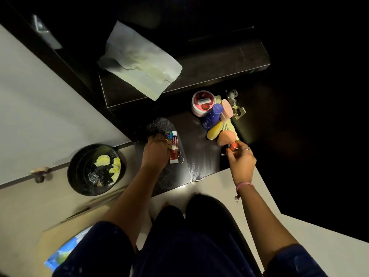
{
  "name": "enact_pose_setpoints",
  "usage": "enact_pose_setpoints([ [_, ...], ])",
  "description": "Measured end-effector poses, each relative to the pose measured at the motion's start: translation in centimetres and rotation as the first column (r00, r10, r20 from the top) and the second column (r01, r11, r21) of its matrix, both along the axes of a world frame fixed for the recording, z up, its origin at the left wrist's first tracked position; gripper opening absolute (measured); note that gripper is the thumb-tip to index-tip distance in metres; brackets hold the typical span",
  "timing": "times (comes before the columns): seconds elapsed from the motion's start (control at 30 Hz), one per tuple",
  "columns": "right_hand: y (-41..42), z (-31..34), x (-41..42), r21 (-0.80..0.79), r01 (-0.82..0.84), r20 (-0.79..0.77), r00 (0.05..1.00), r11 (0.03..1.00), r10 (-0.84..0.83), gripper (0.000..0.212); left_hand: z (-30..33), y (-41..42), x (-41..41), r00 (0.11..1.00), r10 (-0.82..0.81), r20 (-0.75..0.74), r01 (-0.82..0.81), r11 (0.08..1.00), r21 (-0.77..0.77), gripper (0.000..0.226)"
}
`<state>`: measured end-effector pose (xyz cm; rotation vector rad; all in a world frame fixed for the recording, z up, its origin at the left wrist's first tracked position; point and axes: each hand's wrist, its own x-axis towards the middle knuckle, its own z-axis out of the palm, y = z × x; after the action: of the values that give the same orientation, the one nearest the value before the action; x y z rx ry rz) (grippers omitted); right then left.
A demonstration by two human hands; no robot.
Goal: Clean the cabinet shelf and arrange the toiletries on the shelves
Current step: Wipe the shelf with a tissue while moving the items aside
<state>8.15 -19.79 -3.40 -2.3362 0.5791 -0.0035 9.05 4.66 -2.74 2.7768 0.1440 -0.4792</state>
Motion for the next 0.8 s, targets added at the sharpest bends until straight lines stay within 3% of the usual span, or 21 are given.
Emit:
enact_pose_setpoints([
  [0.47,-0.4,-0.7,-1.0,0.032,0.054,-0.037,0.998,0.998,-0.053,0.042,-0.2,0.4,-0.2,0.996,-0.078,0.052,0.076,0.996,0.037,0.036],
  [0.8,-0.9,-1.0,-1.2,0.062,0.022,-0.053,0.998,0.998,-0.019,0.053,1.6,-0.9,-0.9,0.99,-0.026,0.139,0.049,0.985,-0.163,0.029],
])
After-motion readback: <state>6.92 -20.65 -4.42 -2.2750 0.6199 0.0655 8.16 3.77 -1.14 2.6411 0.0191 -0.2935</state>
